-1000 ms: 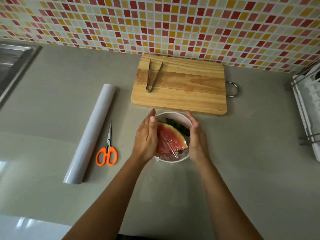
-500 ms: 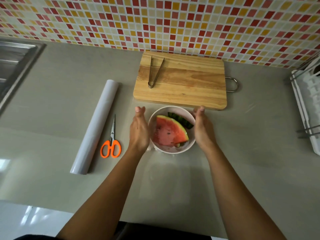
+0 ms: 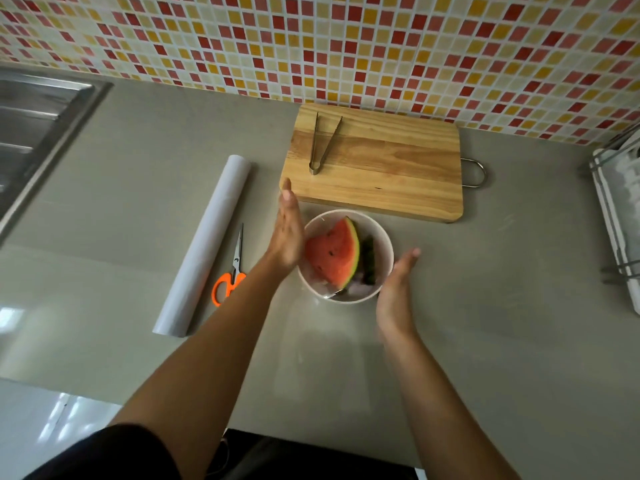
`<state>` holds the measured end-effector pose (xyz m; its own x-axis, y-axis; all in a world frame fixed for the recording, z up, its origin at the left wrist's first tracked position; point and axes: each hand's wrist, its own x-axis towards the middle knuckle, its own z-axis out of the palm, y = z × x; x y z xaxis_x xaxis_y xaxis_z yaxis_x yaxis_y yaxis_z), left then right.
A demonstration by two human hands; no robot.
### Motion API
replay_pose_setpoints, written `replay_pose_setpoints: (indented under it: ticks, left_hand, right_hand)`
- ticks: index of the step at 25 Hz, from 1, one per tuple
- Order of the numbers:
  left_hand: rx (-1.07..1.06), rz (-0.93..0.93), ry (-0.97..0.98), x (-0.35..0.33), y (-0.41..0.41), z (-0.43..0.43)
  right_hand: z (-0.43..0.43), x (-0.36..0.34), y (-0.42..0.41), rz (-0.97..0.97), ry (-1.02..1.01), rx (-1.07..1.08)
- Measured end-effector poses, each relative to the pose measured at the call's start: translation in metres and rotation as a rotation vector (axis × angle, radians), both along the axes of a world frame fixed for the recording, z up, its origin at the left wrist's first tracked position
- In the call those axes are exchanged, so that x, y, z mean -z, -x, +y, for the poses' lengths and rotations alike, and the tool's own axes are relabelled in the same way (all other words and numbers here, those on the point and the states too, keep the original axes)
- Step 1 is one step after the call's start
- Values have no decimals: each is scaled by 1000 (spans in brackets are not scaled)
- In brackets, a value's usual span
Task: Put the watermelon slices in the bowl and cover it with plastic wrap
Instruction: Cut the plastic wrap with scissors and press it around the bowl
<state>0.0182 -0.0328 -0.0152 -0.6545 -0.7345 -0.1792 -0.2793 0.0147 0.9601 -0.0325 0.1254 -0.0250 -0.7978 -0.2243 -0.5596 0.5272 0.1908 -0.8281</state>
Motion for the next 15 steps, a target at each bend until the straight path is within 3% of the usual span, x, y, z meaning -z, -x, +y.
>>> replay_pose_setpoints:
  ticks: [2,3,6,8,10,13,15]
  left_hand:
    - [-198,-21,-66,-4,-8,-13]
    - [-249,-116,-77,-5,-15,-14]
    - [-173,-424,-109,-4,-31,-2]
    - [-163,-432,-285,-4,-26,9]
    - [-152,-405,-356,-7,-17,10]
    - [-50,-255,-406,-16,-6,5]
    - [93,-357,-297,-17,5,-2]
  right_hand:
    - [5,-7,-11,158,-61,67]
    - [4,-11,0,235,-80,89]
    - [-9,-19,39,281,-88,-205]
    - [-16,-17,46,154,-35,-366]
    - [-11,-11,40,98,-13,-356]
    - [6,-2,40,126,-197,-260]
    - [10,-4,54,96,-354,-346]
